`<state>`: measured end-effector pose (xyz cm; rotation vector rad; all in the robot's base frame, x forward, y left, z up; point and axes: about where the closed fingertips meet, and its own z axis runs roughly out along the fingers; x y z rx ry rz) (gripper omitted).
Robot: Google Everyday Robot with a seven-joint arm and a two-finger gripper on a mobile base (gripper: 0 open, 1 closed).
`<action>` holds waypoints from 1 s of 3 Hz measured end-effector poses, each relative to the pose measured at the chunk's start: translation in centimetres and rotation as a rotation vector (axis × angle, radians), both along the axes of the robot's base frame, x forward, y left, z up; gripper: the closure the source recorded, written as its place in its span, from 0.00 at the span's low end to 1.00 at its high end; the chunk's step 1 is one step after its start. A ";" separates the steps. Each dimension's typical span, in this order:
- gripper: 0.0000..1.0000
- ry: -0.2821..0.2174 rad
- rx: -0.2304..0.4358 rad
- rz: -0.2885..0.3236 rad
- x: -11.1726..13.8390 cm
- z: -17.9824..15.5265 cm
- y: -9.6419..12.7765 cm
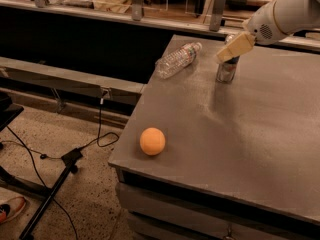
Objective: Pick redbull can
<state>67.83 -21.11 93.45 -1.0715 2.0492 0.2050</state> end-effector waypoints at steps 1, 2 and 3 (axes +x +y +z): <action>0.47 0.003 0.000 0.005 0.1 -0.2 0.3; 0.70 0.006 0.001 0.008 0.1 -0.4 0.5; 0.93 0.009 0.001 0.011 0.2 -0.6 0.7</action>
Offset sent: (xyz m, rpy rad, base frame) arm 0.0006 0.0023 -0.0019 0.0004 0.0029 0.0039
